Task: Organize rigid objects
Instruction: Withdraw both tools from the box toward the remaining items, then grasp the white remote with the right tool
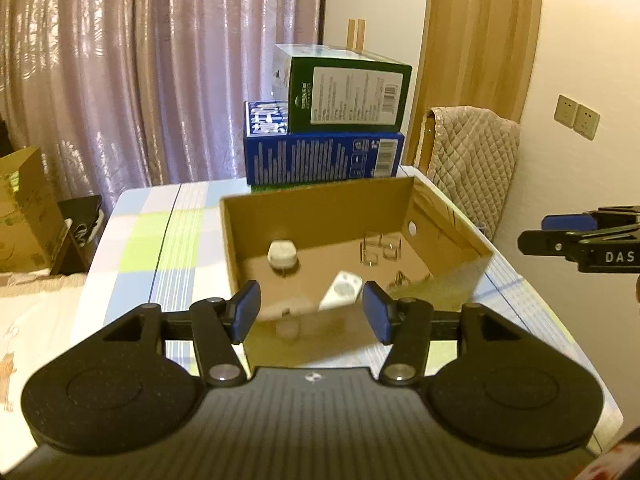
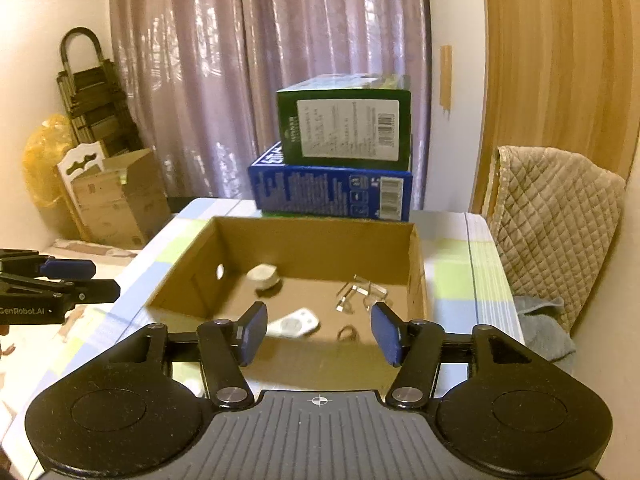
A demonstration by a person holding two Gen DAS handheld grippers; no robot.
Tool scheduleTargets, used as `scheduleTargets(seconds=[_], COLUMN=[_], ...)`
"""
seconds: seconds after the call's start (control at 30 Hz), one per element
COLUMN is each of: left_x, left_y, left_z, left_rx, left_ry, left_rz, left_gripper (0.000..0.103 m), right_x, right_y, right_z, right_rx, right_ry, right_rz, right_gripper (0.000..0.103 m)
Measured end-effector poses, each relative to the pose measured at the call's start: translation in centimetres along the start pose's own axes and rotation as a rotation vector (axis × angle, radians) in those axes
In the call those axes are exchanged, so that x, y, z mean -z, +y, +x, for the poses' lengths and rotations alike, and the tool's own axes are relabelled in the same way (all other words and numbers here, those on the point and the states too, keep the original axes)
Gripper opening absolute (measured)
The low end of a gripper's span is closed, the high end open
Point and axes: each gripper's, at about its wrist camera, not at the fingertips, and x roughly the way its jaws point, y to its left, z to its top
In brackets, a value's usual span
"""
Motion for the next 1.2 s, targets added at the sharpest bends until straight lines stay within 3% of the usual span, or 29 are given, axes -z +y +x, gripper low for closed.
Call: scheduleTargets(seconds=[0.23, 0.47, 0.73, 0.97, 1.2], left_x=[5.4, 9.5, 13.4, 15.3, 16.1], left_y=[-0.5, -0.4, -0.4, -0.3, 0.4], left_z=[-4.0, -5.7, -3.7, -0.9, 2.5], left_rx=[-0.021, -0.01, -0.04, 0.007, 0.031], left_ry=[0.004, -0.016, -0.003, 0.029, 0.074], left_rz=[-0.019, -0.047, 0.028, 0.115, 0.163], left_gripper=[0.055, 0.072, 0.084, 0.089, 0.089], right_x=[5.8, 10.5, 14.7, 17.1, 16.9], right_y=[0.9, 1.4, 1.5, 1.9, 2.5], right_z=[-3.2, -4.5, -3.5, -0.8, 2.3], right_rx=[-0.029, -0.026, -0.068, -0.075, -0.119], right_ry=[0.011, 0.019, 0.012, 0.065, 0.11], right_rz=[0.039, 0.071, 0.136, 0.06, -0.119], right_gripper=[0.067, 0.074, 0.083, 0.085, 0.085])
